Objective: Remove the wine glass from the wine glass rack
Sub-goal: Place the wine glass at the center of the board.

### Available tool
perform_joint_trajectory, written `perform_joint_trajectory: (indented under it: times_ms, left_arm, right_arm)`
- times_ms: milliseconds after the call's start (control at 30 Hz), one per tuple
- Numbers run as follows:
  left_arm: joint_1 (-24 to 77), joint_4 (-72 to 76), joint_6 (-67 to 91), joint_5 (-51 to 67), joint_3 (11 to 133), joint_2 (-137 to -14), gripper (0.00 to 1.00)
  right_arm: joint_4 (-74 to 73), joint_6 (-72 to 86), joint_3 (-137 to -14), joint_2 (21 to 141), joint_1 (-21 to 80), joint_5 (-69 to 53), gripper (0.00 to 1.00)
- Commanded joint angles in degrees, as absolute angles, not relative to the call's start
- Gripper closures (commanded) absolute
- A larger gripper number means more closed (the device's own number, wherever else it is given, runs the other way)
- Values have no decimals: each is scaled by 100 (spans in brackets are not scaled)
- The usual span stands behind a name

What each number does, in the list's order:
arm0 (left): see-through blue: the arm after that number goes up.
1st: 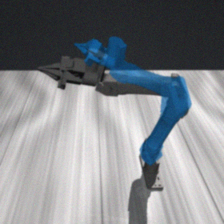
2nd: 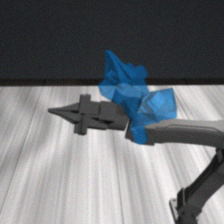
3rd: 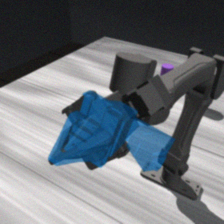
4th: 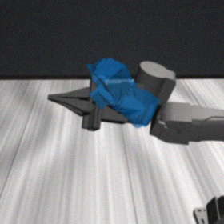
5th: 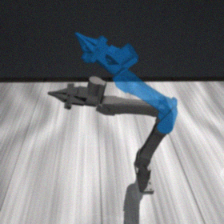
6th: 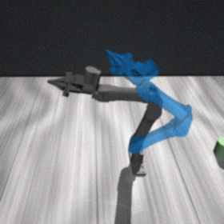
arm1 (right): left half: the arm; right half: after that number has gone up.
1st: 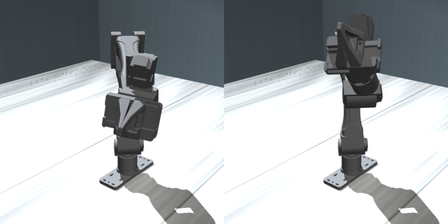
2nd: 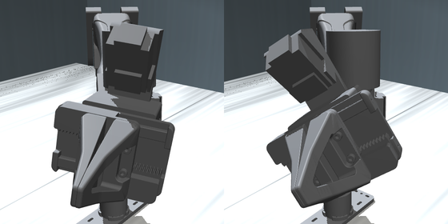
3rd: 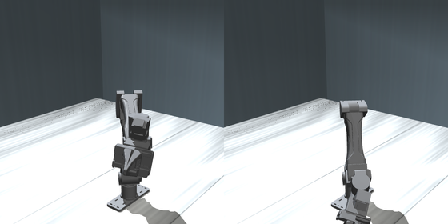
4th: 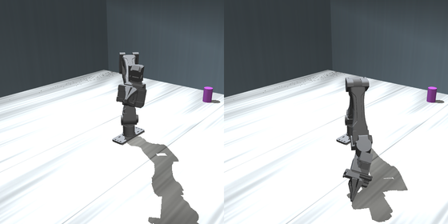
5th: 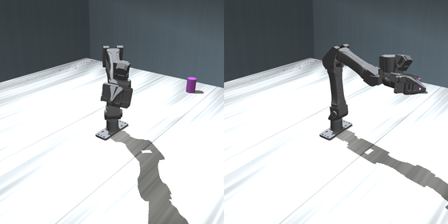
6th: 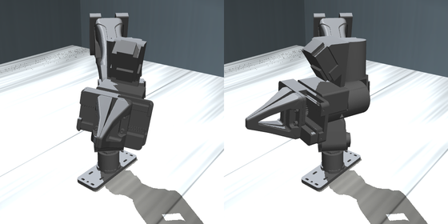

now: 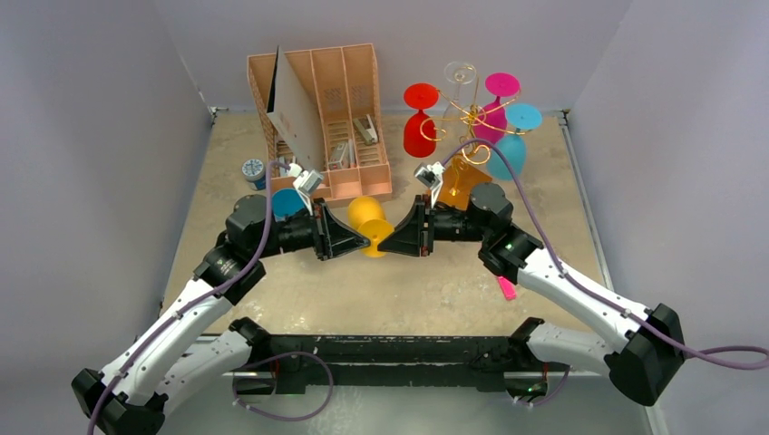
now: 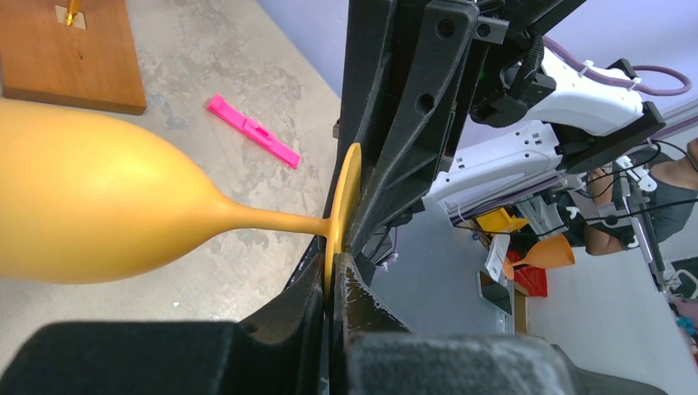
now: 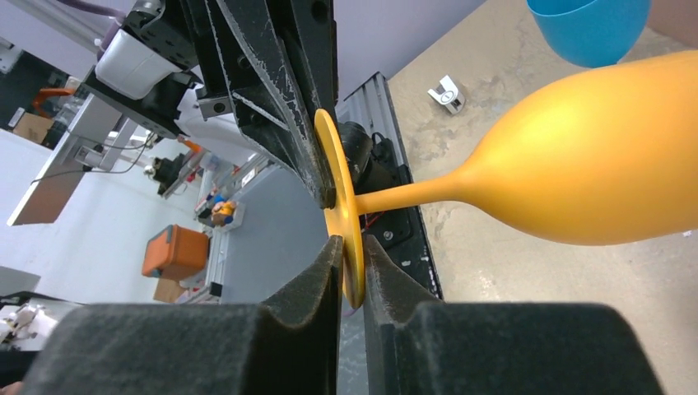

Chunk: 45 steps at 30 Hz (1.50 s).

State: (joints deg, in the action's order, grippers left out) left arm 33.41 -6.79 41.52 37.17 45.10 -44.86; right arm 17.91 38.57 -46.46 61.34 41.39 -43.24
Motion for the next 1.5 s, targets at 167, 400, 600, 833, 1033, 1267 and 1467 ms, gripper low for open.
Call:
perform_joint_trajectory:
  times_ms: [167,400,600,833,1033,1267,1467]
  left_arm:
    - [3335,-510,4329,3600,4508,-4430,100]
    - [3333,-860,4114,3576,4734,-4504,93]
    - [3333,-1155,3991,3507,4835,-4489,58]
    - [3331,-1299,3946,3304,4888,-4402,54]
    - [3331,-800,3995,3825,4900,-4636,61]
    - [3331,-776,3801,4491,5127,-5015,91]
    - [3341,-876,3735,4565,5085,-4943,100]
  right_arm:
    - [2953,4189,-4518,6164,4153,-4553,100]
    - [3151,4112,-4404,6116,4155,-4817,100]
    - [3424,3825,-3982,5822,4154,-4066,100]
    - [3540,3760,-3960,5849,4157,-4524,100]
    - [2876,3569,-4224,5932,4157,-4887,100]
    - [2481,3461,-4311,5922,4191,-4891,100]
    - [3049,3713,-4186,5914,4220,-4787,88]
